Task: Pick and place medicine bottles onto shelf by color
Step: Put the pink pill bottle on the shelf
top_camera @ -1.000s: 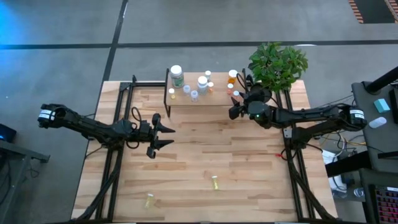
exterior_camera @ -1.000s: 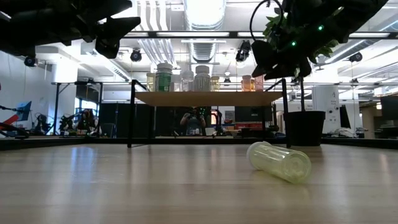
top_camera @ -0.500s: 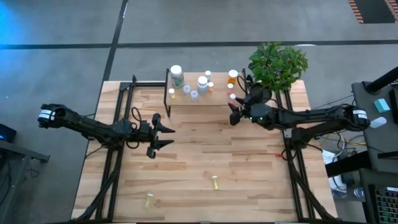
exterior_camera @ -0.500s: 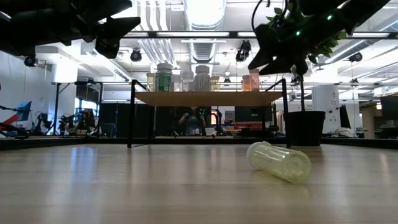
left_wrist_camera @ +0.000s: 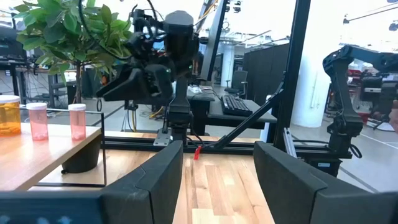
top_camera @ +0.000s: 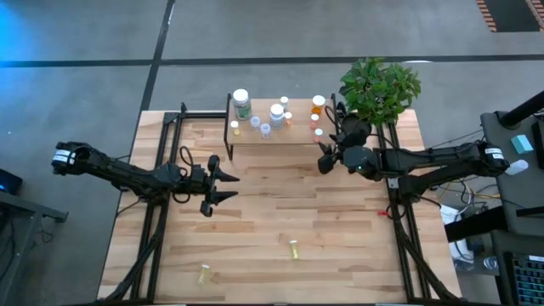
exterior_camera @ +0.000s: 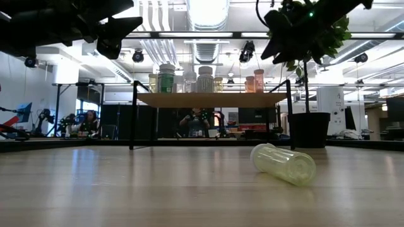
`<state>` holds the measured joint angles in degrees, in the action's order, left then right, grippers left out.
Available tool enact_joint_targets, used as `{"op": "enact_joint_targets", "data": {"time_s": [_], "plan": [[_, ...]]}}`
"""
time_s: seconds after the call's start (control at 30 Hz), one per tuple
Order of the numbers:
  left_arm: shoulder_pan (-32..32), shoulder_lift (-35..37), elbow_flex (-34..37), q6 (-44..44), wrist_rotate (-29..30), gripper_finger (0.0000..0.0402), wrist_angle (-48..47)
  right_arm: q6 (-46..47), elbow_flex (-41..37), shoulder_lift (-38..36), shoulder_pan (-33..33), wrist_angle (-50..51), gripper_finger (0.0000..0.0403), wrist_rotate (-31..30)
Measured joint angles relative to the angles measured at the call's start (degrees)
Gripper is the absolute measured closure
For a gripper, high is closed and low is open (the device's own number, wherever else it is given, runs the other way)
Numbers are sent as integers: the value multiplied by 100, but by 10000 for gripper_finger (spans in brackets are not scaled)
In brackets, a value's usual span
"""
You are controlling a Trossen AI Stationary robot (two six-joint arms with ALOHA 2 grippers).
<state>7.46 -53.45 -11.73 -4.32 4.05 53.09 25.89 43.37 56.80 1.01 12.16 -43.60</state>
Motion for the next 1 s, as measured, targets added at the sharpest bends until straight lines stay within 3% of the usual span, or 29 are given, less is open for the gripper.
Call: {"op": "enact_joint_targets", "data": {"time_s": [0.27, 0.47, 0.67, 1.0], "plan": [[0, 0, 0, -94, 11, 219, -1, -338, 209, -232, -685, 1023, 199, 98], [0, 0, 0, -96, 15, 219, -1, -447, 90, 386, -751, 1188, 267, 297], [0, 0, 0, -107, 17, 219, 1, -585, 90, 1123, -751, 765, 379, -406], [0, 0, 0, -107, 44, 219, -2, -845, 28, 1692, -661, -102, 395, -1163]]}}
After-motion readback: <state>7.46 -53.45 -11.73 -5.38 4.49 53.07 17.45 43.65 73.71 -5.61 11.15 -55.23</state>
